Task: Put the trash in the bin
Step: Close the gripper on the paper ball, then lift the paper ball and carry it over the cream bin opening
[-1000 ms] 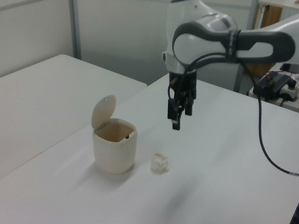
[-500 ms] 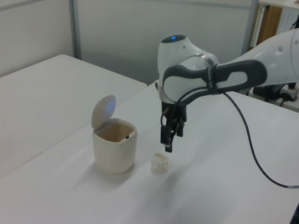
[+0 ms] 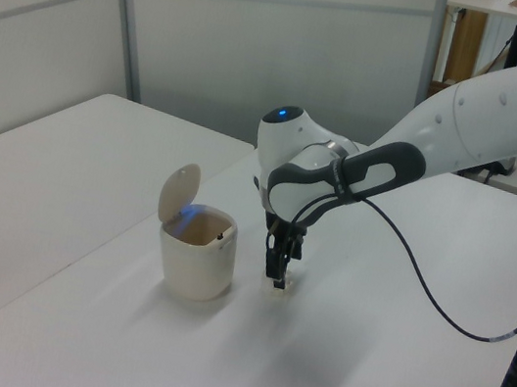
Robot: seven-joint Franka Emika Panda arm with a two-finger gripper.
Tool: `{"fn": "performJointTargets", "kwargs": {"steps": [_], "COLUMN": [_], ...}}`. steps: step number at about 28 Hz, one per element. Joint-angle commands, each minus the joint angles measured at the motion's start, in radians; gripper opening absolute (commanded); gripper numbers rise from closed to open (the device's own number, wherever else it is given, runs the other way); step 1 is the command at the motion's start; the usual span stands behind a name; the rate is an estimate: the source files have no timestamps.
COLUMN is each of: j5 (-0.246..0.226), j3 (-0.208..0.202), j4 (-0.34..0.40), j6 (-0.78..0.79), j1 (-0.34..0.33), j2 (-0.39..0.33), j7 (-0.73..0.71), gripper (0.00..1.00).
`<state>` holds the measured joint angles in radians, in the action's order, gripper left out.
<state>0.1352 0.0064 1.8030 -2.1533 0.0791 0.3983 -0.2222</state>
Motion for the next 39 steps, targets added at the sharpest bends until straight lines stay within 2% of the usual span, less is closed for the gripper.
{"fn": "performJointTargets", "kwargs": {"steps": [1, 4, 5, 6, 9, 16, 27, 34, 39], "j5": [0.014, 0.014, 0.014, 0.012, 0.012, 0.000, -0.005, -0.069, -0.118], "j3": [0.004, 0.004, 0.007, 0.007, 0.007, 0.006, 0.003, 0.012, 0.020], "j4": [0.003, 0.006, 0.004, 0.003, 0.003, -0.017, -0.030, -0.100, -0.106], "j6": [-0.049, -0.054, -0.056, -0.056, -0.056, -0.053, -0.045, -0.075, -0.174], "j1": [-0.002, -0.010, -0.012, -0.012, -0.013, -0.009, 0.013, 0.002, -0.016], "j2": [0.014, 0.020, 0.022, 0.024, 0.024, -0.004, -0.141, -0.134, -0.128], "j7": [-0.016, -0.016, -0.014, -0.012, -0.009, -0.003, -0.003, 0.000, 0.003], "gripper": [0.87, 0.77, 0.59, 0.50, 0.41, 0.41, 0.41, 0.41, 0.41]}}
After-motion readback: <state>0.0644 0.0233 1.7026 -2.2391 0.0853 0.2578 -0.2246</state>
